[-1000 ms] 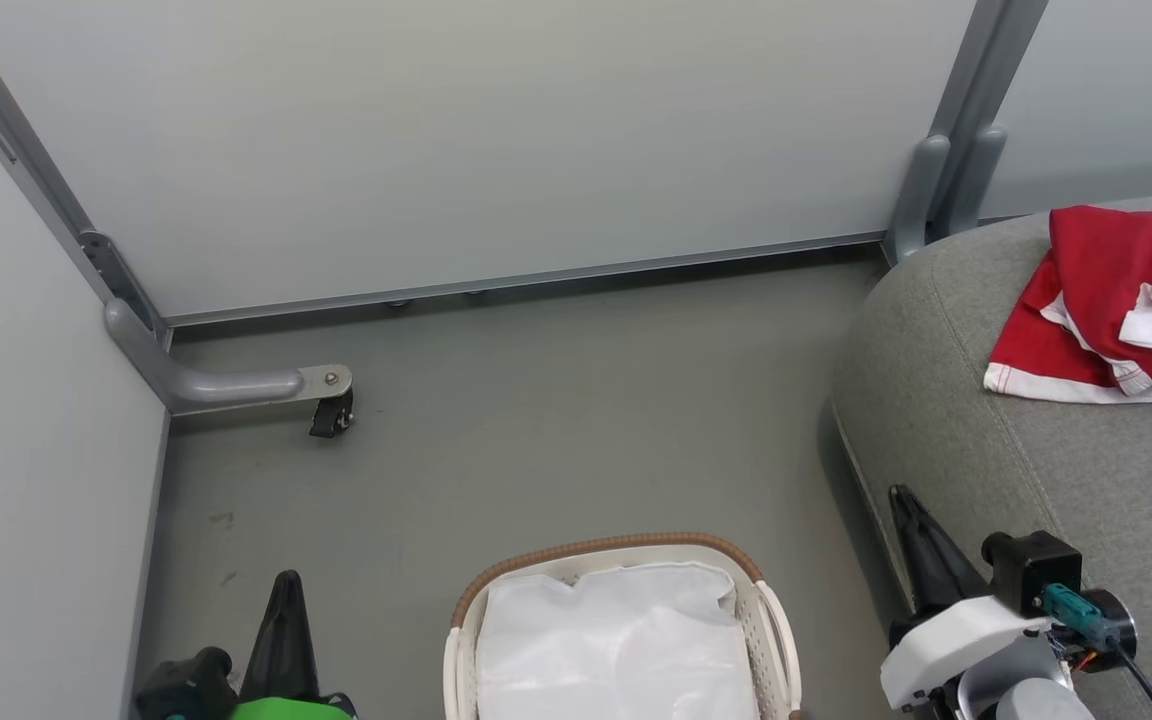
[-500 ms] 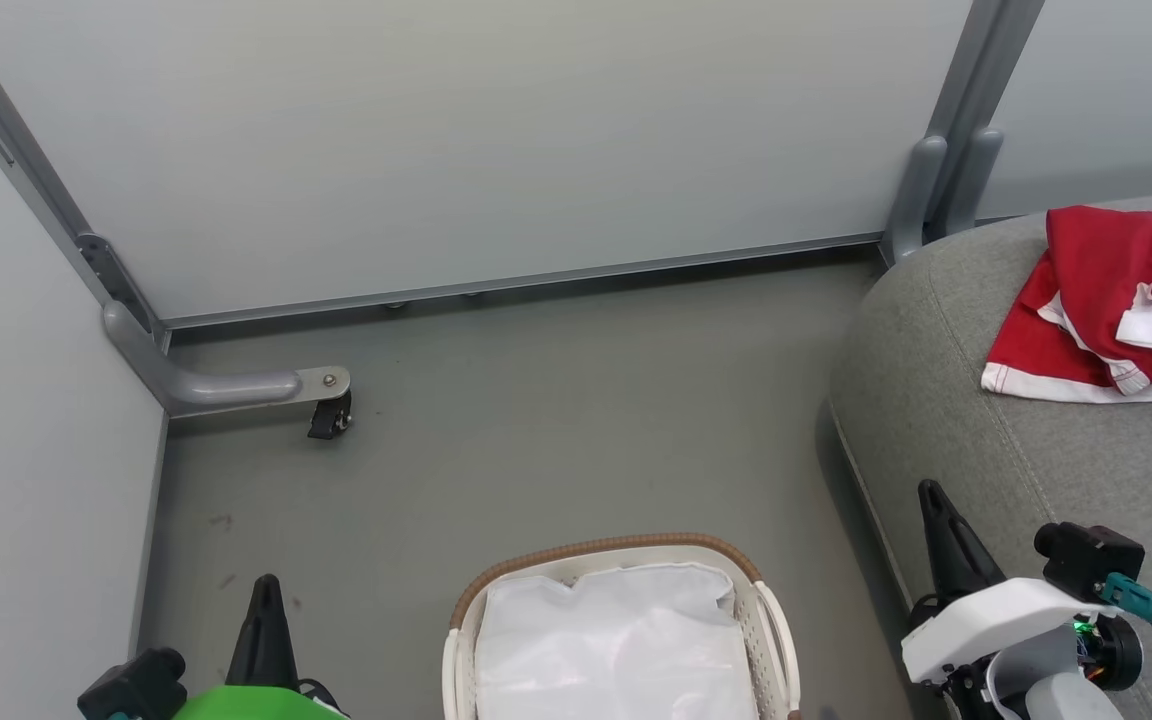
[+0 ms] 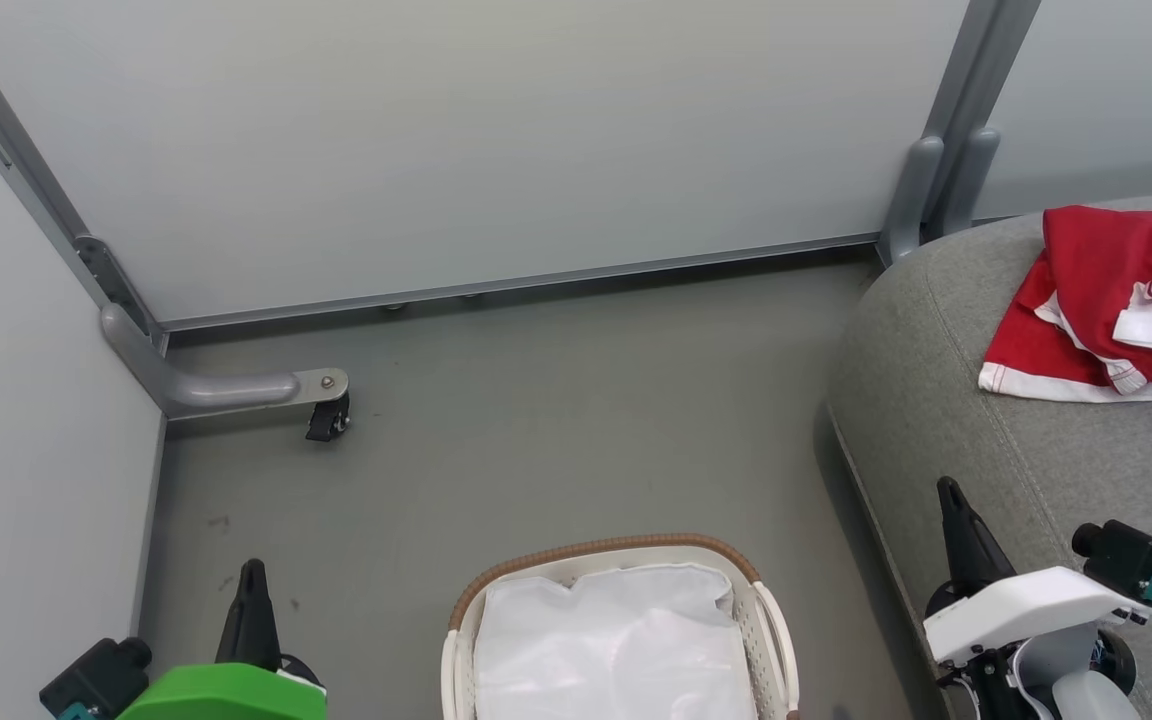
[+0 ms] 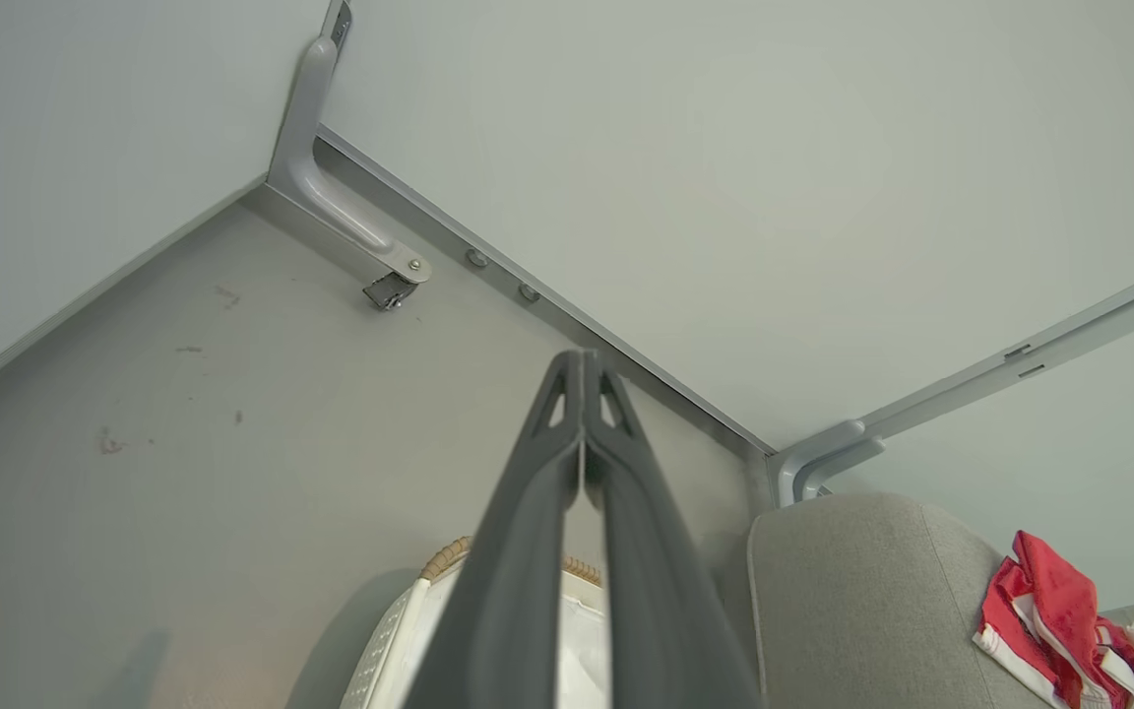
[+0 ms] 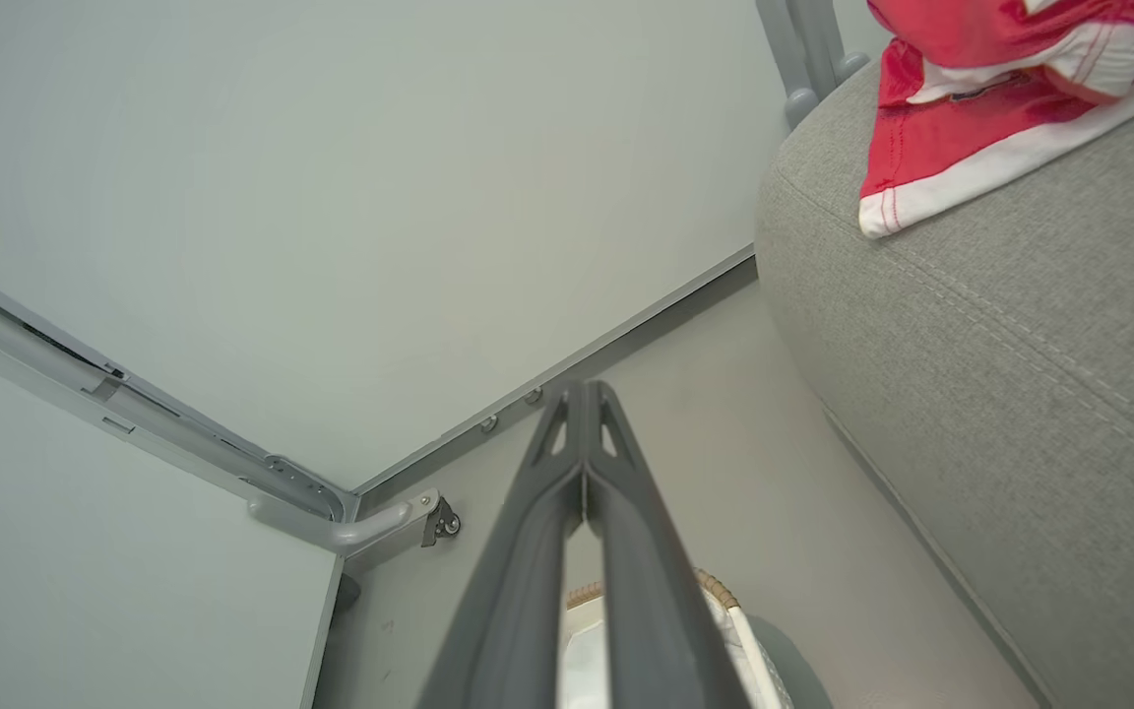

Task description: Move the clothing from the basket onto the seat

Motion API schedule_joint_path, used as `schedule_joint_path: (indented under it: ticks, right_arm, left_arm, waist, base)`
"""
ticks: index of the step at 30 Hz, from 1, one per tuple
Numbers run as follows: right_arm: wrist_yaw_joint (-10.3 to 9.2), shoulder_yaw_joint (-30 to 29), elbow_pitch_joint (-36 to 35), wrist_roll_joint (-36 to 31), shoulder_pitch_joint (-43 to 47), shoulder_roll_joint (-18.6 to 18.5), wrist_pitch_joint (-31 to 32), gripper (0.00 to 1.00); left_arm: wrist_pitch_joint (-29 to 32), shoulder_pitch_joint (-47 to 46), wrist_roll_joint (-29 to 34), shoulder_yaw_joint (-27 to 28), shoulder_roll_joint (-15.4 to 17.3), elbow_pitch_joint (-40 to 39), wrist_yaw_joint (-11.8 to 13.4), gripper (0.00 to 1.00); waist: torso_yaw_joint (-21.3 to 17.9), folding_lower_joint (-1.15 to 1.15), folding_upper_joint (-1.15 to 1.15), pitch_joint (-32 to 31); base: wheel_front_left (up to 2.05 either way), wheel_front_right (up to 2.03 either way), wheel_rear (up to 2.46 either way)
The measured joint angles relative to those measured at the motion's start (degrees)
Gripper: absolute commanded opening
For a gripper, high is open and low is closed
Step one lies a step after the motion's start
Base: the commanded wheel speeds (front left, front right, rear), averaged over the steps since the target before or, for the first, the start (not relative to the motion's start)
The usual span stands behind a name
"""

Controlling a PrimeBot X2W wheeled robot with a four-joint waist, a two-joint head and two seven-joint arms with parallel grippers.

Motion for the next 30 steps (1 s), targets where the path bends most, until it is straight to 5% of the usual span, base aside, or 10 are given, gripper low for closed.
schedule_joint_path:
  ticks: [30]
  right_arm:
    - [0.0, -2.3, -1.59, 21.96, -0.1, -0.13, 5.65, 0.0]
  left_arm:
    - [5.57, -2.93, -18.56, 3.28, 0.07, -0.35, -1.96, 0.0]
  waist:
    - [-0.38, 0.0, 0.0, -0.21]
  base:
    - [0.0, 0.0, 0.0]
